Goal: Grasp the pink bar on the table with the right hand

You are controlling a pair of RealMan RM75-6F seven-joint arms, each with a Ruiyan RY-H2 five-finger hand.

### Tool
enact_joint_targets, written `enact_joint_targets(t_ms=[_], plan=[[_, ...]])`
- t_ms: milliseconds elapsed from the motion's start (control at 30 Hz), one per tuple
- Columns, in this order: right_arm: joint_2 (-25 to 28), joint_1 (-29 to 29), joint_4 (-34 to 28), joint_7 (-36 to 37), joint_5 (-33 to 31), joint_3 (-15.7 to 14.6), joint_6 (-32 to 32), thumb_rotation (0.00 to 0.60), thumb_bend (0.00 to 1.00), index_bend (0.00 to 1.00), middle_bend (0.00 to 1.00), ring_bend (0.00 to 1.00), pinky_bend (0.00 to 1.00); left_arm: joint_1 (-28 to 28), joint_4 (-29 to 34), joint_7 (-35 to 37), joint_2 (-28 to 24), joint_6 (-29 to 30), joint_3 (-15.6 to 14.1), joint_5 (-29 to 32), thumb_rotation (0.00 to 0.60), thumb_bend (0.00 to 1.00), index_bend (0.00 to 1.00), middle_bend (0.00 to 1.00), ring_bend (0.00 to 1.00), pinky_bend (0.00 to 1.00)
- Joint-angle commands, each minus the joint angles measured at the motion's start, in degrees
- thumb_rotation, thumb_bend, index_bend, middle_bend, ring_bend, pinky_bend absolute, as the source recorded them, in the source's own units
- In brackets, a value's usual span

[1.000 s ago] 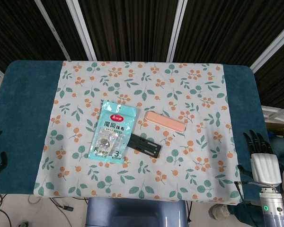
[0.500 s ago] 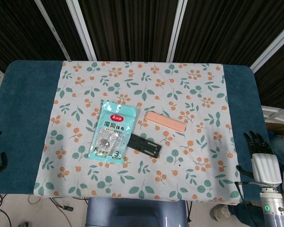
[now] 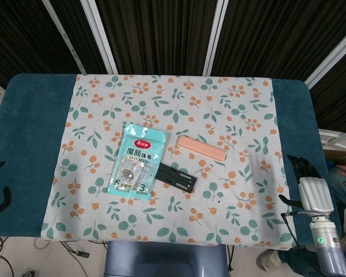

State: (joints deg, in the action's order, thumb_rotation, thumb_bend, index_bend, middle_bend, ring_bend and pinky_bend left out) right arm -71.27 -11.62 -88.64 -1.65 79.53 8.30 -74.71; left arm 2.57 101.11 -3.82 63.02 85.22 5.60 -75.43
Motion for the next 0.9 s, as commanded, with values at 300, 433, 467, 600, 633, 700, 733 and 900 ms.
enact_joint_targets(t_ms=[300,433,467,600,633,700,733,900], plan=[[-1.60,-18.96,-4.33,-16.55,-26.65,9.45,22.07,0.600,0.14,0.11,0.17,0.10,0.19,0.27,0.59,0.49,-0.74,-1.53,-0.06,1.05,0.600,0.56,0.12,0.00,0.00,0.00],[-5.50,-24.12,-2.37,-23.56,-34.61,10.37,21.66,0.600,0.14,0.11,0.18,0.10,0.19,0.26,0.74,0.79,-0.93,-1.66,0.01,1.25,0.600,0.56,0.12,0.00,0.00,0.00],[-6.45,-25.48,-1.99,-25.34,-37.06,10.51,21.59,0.600,0.14,0.12,0.18,0.10,0.19,0.19,0.80,1.04,-0.98,-1.64,0.02,1.33,0.600,0.56,0.12,0.00,0.00,0.00],[-10.31,-30.33,-0.64,-31.13,-44.85,10.89,20.03,0.600,0.14,0.14,0.21,0.13,0.19,0.08,0.98,1.62,-1.22,-1.88,0.10,1.92,0.600,0.56,0.12,0.00,0.00,0.00],[-10.99,-31.07,-0.26,-32.03,-45.83,10.87,19.63,0.600,0.14,0.15,0.22,0.14,0.19,0.11,1.02,1.67,-1.26,-1.99,0.11,2.00,0.600,0.56,0.12,0.00,0.00,0.00],[-13.03,-33.18,0.96,-34.30,-47.98,10.86,18.91,0.600,0.14,0.16,0.24,0.17,0.19,0.18,1.10,1.63,-1.35,-2.26,0.08,2.18,0.600,0.56,0.12,0.00,0.00,0.00],[-13.81,-33.95,1.50,-35.11,-48.90,10.90,18.59,0.600,0.14,0.17,0.25,0.18,0.19,0.19,1.13,1.63,-1.38,-2.32,0.08,2.25,0.600,0.56,0.12,0.00,0.00,0.00],[-19.18,-38.74,5.38,-39.09,-53.34,11.47,16.60,0.600,0.15,0.23,0.28,0.21,0.19,0.25,1.37,1.81,-1.59,-2.67,0.20,2.79,0.600,0.56,0.12,0.00,0.00,0.00]])
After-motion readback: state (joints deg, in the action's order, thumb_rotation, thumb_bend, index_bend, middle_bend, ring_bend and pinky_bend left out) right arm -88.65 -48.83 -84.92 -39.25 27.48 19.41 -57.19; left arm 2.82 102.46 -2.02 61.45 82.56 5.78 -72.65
